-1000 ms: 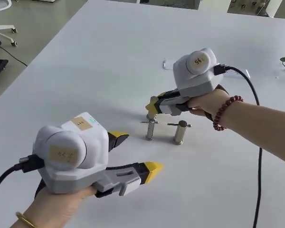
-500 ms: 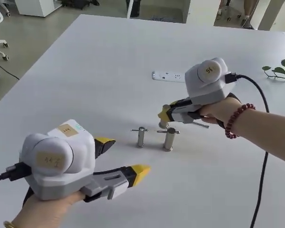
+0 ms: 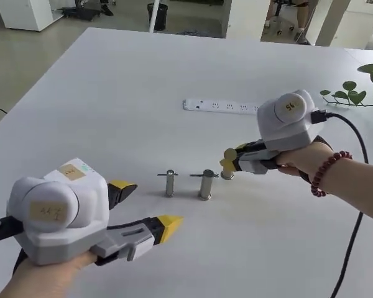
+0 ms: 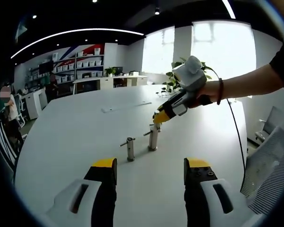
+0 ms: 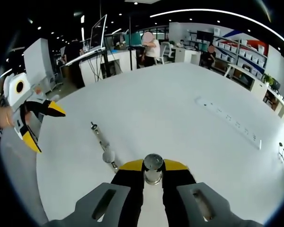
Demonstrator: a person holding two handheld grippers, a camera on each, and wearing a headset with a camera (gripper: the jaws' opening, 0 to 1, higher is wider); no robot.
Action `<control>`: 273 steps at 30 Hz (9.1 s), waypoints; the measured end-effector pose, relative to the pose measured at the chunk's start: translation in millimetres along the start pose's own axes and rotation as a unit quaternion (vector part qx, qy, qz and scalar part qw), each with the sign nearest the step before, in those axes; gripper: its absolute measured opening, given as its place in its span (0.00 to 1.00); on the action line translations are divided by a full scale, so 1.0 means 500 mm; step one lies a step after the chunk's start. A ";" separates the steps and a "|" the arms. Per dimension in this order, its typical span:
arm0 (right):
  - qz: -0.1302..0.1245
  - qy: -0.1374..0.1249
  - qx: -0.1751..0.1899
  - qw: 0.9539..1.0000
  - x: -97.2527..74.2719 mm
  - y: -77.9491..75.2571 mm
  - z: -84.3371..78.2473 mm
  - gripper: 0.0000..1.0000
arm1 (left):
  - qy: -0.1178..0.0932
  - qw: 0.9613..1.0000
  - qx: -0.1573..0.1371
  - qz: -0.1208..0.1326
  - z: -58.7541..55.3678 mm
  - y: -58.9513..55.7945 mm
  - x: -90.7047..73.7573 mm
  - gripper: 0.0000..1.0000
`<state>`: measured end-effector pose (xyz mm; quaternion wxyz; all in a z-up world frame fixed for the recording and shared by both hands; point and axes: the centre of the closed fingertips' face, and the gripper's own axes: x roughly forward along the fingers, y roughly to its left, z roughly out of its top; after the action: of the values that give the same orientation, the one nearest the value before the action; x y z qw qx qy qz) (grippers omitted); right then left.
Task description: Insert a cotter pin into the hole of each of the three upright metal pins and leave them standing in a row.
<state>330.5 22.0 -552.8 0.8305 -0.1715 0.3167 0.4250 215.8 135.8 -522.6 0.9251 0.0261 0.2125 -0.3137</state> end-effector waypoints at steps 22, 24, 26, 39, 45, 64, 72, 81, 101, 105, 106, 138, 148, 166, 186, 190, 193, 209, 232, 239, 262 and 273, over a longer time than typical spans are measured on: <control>0.015 0.000 -0.015 1.000 -0.051 0.053 -0.054 0.08 | 0.004 1.000 0.006 -0.009 0.000 -0.021 -0.006 0.56; 0.021 -0.001 -0.013 1.000 -0.053 0.066 -0.058 0.08 | 0.005 1.000 0.004 -0.012 -0.002 -0.023 -0.006 0.56; 0.024 -0.002 -0.015 1.000 -0.053 0.074 -0.060 0.08 | 0.006 1.000 0.006 -0.013 -0.003 -0.025 -0.007 0.56; 0.042 -0.009 -0.017 0.999 -0.040 0.122 -0.064 0.08 | 0.008 1.000 0.004 -0.020 -0.009 -0.035 -0.013 0.57; 0.048 -0.009 -0.018 0.999 -0.033 0.141 -0.070 0.08 | 0.009 1.000 0.005 -0.020 -0.009 -0.035 -0.016 0.57; 0.058 -0.007 -0.043 0.997 -0.020 0.189 -0.079 0.08 | 0.011 1.000 0.008 -0.020 -0.010 -0.037 -0.022 0.57; 0.055 -0.023 -0.032 0.998 -0.018 0.192 -0.079 0.09 | 0.009 1.000 0.006 -0.019 -0.011 -0.037 -0.022 0.57; 0.057 -0.028 -0.033 0.997 -0.013 0.195 -0.085 0.10 | 0.011 1.000 0.007 -0.020 -0.012 -0.038 -0.021 0.57; 0.105 -0.035 0.000 0.994 -0.081 0.166 -0.056 0.25 | 0.008 1.000 0.005 -0.016 -0.009 -0.033 -0.020 0.59; 0.112 -0.038 0.021 0.993 -0.095 0.149 -0.051 0.24 | 0.010 1.000 0.008 -0.016 -0.010 -0.033 -0.019 0.59; 0.109 -0.038 0.022 0.993 -0.098 0.147 -0.050 0.24 | 0.010 1.000 0.008 -0.017 -0.009 -0.034 -0.019 0.59; -0.028 0.030 0.051 0.998 -0.038 -0.101 -0.053 0.17 | 0.015 1.000 0.005 -0.024 -0.016 -0.025 -0.004 0.59; -0.036 0.066 0.046 0.996 0.008 -0.145 -0.078 0.14 | 0.024 0.999 0.020 -0.029 -0.026 -0.024 0.010 0.60; -0.017 0.128 0.012 0.992 0.047 -0.170 -0.106 0.05 | 0.036 0.999 0.019 -0.031 -0.047 -0.010 0.020 0.61; -0.004 0.234 -0.146 0.961 0.053 -0.168 -0.113 0.00 | 0.034 0.999 0.005 -0.020 -0.044 -0.001 0.009 0.61; -0.006 0.237 -0.151 0.960 0.051 -0.166 -0.114 0.00 | 0.034 0.999 0.005 -0.024 -0.042 -0.004 0.008 0.61; -0.006 0.233 -0.135 0.963 0.055 -0.173 -0.114 0.00 | 0.032 0.999 0.005 -0.025 -0.039 -0.006 0.007 0.61; -0.015 0.199 -0.158 0.967 0.036 -0.150 -0.088 0.00 | 0.042 0.998 0.039 -0.027 -0.019 -0.009 0.012 0.62; -0.007 0.112 -0.276 0.955 -0.065 0.002 0.010 0.00 | 0.028 0.998 0.038 -0.041 0.042 -0.021 0.003 0.50; 0.000 0.088 -0.299 0.950 -0.091 0.059 0.030 0.00 | 0.016 0.998 0.022 -0.053 0.077 -0.021 0.001 0.45; 0.014 0.030 -0.376 0.926 -0.129 0.180 0.059 0.00 | 0.021 0.985 -0.125 -0.115 0.104 -0.072 0.025 0.29; 0.019 0.017 -0.405 0.914 -0.133 0.210 0.062 0.00 | 0.009 0.969 -0.199 -0.143 0.115 -0.091 0.036 0.17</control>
<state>227.6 60.2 -486.7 0.6760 -0.4945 0.1343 0.5296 223.4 78.6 -473.9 0.8550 -0.1868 0.2810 -0.3939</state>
